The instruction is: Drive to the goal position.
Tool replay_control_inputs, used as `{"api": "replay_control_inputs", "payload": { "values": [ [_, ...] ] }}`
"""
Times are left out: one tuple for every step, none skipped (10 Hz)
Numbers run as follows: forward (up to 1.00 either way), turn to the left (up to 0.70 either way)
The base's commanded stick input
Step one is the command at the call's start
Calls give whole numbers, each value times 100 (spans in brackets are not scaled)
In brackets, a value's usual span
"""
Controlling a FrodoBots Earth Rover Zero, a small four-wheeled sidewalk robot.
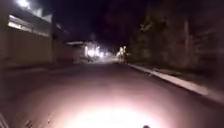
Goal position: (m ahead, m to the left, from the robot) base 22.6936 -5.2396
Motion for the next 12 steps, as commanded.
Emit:
{"api": "replay_control_inputs", "payload": {
  "values": [
    [70, 0],
    [70, 0],
    [70, 0],
    [70, 0],
    [70, 0],
    [70, 0],
    [70, 0],
    [70, 0],
    [70, 0],
    [70, 0],
    [70, 0],
    [70, 0]
  ]
}}
